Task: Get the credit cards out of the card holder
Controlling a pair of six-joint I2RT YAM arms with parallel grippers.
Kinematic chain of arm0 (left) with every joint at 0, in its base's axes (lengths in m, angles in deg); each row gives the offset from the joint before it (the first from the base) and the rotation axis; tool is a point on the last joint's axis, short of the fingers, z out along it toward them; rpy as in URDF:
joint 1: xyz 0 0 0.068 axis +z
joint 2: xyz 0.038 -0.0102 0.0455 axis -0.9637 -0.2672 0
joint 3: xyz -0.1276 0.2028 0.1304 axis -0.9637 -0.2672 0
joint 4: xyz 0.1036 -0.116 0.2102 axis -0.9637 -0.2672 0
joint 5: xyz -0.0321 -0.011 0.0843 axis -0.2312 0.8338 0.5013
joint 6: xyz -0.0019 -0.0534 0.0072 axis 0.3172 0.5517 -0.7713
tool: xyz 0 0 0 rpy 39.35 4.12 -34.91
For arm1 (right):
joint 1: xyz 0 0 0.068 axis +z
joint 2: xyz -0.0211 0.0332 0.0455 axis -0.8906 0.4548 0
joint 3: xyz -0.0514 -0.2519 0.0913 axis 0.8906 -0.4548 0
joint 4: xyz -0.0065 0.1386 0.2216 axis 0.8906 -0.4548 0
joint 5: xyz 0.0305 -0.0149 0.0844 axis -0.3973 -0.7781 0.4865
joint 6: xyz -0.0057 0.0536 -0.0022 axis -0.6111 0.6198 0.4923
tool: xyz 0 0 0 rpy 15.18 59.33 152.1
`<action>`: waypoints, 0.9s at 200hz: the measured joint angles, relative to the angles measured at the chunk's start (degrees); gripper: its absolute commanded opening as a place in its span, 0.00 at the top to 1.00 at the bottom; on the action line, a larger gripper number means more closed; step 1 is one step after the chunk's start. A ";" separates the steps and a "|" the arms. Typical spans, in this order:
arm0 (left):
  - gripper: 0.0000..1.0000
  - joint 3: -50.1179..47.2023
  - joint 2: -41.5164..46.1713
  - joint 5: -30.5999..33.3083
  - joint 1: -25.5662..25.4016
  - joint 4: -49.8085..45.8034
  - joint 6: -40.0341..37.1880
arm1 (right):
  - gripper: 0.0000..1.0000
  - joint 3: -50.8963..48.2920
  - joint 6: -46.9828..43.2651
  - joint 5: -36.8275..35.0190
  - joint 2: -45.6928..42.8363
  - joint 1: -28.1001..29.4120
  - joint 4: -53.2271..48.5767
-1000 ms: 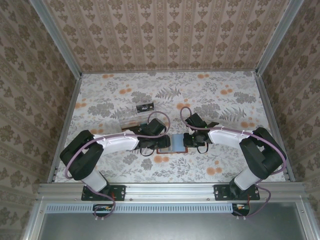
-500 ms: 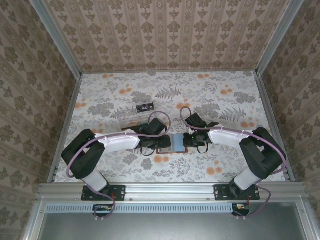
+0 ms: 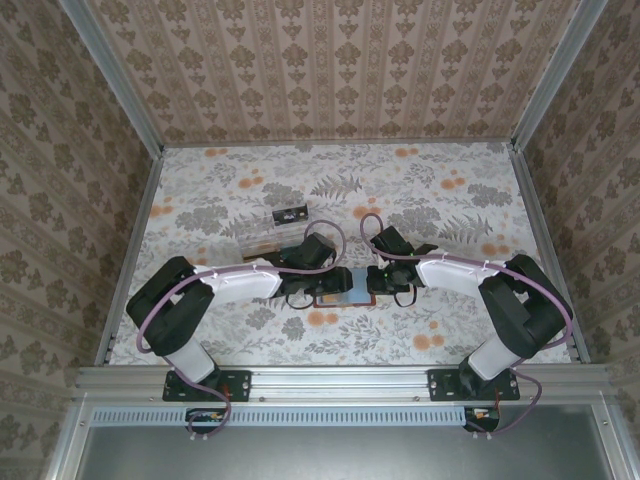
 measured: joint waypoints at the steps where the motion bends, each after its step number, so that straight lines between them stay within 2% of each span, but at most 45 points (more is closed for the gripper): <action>1: 0.46 0.02 0.00 -0.04 0.00 0.02 -0.02 | 0.86 0.00 0.00 0.00 0.00 0.00 0.00; 69: 0.47 3.96 -1.75 -3.13 -1.16 2.97 -0.26 | 0.84 -0.63 0.46 -0.68 -1.27 -0.04 0.00; 180: 0.49 4.59 -5.42 -6.03 -1.53 7.13 0.26 | 0.81 -2.93 2.38 -2.38 -13.68 -3.15 -0.28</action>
